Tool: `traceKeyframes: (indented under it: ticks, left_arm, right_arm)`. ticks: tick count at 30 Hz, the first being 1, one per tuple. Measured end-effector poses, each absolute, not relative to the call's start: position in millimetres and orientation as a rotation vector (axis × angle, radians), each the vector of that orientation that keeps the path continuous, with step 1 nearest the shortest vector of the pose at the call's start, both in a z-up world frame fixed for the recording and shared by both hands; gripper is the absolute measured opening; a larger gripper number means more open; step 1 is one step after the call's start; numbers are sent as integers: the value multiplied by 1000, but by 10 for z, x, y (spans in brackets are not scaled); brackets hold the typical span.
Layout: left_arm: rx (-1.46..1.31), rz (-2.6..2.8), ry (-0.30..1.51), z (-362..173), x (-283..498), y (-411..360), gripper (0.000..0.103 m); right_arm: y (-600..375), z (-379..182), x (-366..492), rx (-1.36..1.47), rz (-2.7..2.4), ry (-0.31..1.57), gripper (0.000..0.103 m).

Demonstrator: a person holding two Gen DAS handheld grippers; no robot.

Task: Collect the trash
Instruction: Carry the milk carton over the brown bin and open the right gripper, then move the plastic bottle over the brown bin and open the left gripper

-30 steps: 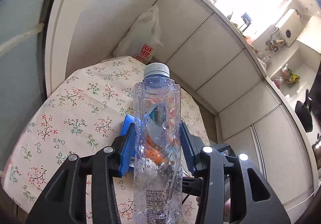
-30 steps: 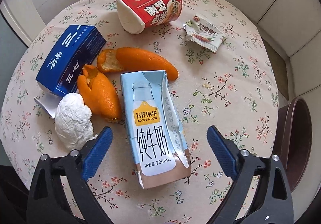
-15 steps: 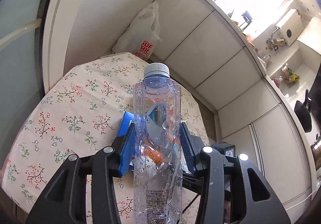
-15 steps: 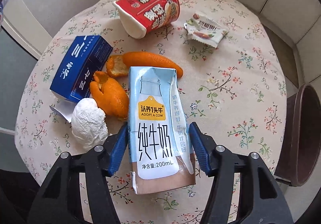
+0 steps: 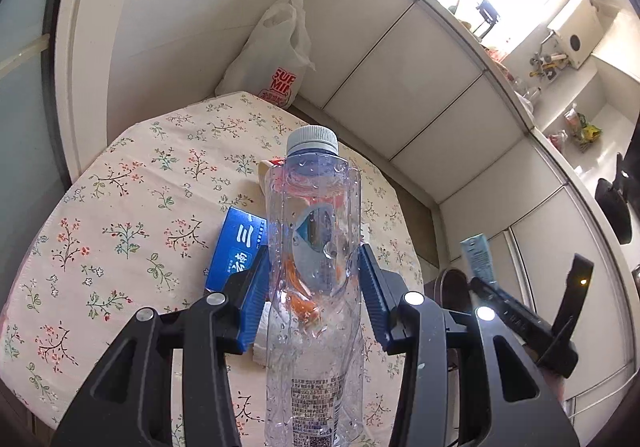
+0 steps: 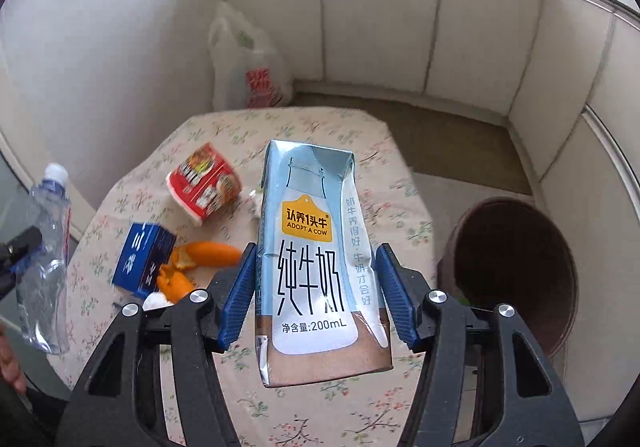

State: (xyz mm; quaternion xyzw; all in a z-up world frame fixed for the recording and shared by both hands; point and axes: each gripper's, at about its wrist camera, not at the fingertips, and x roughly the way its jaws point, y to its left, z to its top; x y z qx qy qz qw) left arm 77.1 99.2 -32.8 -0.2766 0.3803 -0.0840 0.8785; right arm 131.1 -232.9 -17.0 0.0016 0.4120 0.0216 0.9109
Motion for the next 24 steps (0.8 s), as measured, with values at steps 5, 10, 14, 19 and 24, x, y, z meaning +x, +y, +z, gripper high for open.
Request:
traceKeyframes:
  ticks: [5, 10, 14, 19, 24]
  left_arm:
    - [-541, -196, 819, -393, 860, 775, 44]
    - [-488, -225, 844, -467, 949, 473, 44]
    - [-450, -261, 854, -521, 1013, 167, 44]
    - [-422, -337, 872, -518, 1106, -302, 44]
    - [-421, -436, 886, -447, 1268, -904, 44]
  right_arm:
    - [-3062, 116, 1239, 93, -181, 697, 57]
    - [-3608, 106, 1212, 124, -443, 612, 57]
    - [-3882, 6, 1193, 155, -556, 617, 78]
    - [-4009, 132, 1014, 128, -657, 549, 94]
    - [-4201, 337, 722, 92, -759, 470, 96]
